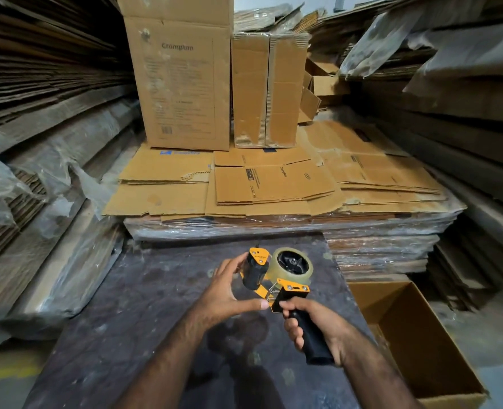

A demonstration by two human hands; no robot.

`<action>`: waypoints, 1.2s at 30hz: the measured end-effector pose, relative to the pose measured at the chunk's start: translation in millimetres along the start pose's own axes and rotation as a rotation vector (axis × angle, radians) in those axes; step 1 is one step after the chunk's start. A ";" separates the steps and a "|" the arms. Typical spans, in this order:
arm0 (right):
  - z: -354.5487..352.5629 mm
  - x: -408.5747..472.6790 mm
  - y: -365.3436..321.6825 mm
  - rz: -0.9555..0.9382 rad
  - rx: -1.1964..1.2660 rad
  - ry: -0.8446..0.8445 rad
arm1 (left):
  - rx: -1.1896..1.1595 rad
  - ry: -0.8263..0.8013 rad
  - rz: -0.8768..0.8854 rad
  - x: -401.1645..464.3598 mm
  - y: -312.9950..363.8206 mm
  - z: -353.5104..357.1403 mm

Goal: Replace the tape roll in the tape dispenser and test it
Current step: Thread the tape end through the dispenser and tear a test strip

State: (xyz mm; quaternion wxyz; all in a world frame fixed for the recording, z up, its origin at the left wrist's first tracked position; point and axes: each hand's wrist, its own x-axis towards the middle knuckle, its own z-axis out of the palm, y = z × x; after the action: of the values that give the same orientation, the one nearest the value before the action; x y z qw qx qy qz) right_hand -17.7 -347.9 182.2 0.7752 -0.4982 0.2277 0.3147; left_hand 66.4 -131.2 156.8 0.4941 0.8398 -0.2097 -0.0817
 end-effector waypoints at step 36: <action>1.6 -0.5 15.5 -0.086 -0.171 0.060 | -0.553 0.173 -0.265 -5.4 -1.1 -6.5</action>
State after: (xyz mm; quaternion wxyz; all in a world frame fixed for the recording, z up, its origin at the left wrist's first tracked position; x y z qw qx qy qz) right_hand -29.1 -341.8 173.5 0.7356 -0.5809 0.2015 0.2842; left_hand 64.2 -123.3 158.7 0.7047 0.6976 -0.0256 -0.1273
